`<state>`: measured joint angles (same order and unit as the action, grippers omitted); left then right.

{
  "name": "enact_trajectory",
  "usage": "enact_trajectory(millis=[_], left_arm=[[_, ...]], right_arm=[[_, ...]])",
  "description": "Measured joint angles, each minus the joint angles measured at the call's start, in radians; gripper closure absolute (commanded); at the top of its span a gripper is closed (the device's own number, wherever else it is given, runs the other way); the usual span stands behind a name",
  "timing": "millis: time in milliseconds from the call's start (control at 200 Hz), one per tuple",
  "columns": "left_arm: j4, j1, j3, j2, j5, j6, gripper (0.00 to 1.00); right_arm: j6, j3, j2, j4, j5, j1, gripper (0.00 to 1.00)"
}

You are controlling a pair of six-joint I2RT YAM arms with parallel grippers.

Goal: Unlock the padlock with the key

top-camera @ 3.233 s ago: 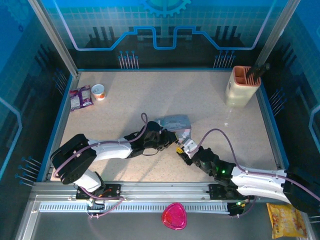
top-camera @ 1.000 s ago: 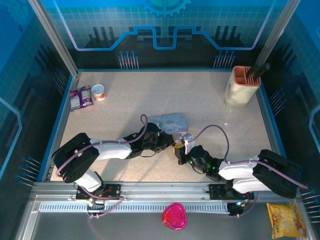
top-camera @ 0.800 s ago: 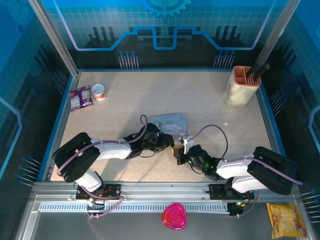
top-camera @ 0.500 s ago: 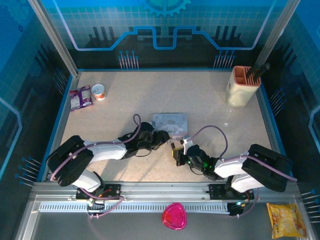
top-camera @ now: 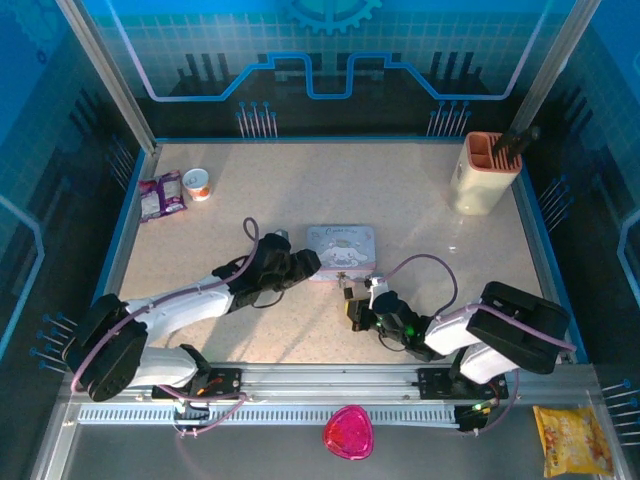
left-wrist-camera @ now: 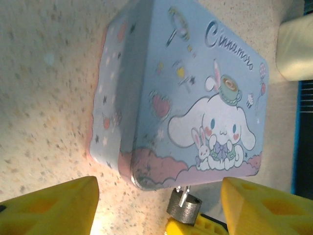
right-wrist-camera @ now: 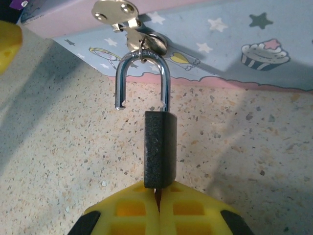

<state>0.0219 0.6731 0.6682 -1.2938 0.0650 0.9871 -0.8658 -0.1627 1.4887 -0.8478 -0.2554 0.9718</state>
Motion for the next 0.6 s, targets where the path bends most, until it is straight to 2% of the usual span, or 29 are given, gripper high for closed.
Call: enact_trajectory(millis=[145, 320, 600], left_arm=[[0.089, -0.047, 0.1, -0.026, 0.031, -0.112, 0.26], [0.154, -0.098, 0.206, -0.148, 0.035, -0.236, 0.24], [0.19, -0.137, 0.252, -0.224, 0.021, -0.325, 0.22]], right_arm=[[-0.035, -0.003, 0.044, -0.051, 0.003, 0.0, 0.85], [-0.066, -0.002, 0.078, -0.128, 0.01, 0.0, 0.73], [-0.081, -0.015, 0.072, -0.119, 0.047, -0.017, 0.65]])
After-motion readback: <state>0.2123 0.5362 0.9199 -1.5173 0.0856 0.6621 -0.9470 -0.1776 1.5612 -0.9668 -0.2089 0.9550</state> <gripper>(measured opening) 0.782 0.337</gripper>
